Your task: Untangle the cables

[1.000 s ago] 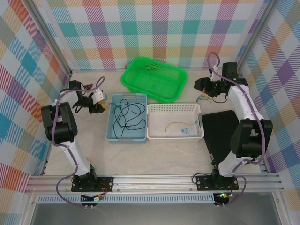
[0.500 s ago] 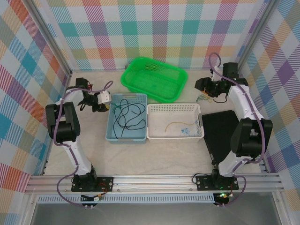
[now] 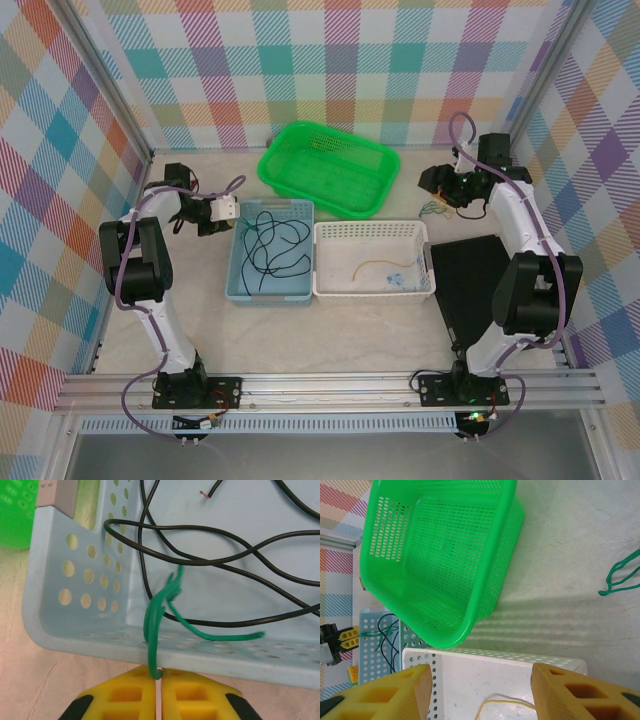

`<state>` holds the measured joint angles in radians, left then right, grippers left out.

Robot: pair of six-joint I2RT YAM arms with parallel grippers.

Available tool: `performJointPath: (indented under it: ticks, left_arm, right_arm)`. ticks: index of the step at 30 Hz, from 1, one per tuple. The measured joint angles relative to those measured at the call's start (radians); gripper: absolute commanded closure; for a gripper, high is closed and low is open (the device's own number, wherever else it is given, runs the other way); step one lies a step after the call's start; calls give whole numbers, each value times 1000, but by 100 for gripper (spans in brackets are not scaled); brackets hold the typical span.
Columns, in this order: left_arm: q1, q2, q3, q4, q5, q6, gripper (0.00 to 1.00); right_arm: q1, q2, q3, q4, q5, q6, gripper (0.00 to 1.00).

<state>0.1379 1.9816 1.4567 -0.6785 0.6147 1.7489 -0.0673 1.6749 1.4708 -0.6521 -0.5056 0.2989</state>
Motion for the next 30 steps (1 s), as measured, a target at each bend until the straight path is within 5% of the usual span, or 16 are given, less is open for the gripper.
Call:
performJointPath:
  ticks: [11,21,26,30]
  left_arm:
    - [2,-9,15,0,-2,-24,100]
    - [2,-165,76,0,24,-101,100]
    - [-1,-283,77,26,97,-352,100]
    - [-37,-493,-41,220,172,-782,100]
  right_arm:
    - [-11,0,26,-23,0,23,45]
    - [-11,-53,-10,-1,-6,6,46]
    - [-10,-144,-65,55,-132,-52,47]
    - [18,-200,-89,117,-290,-93,44]
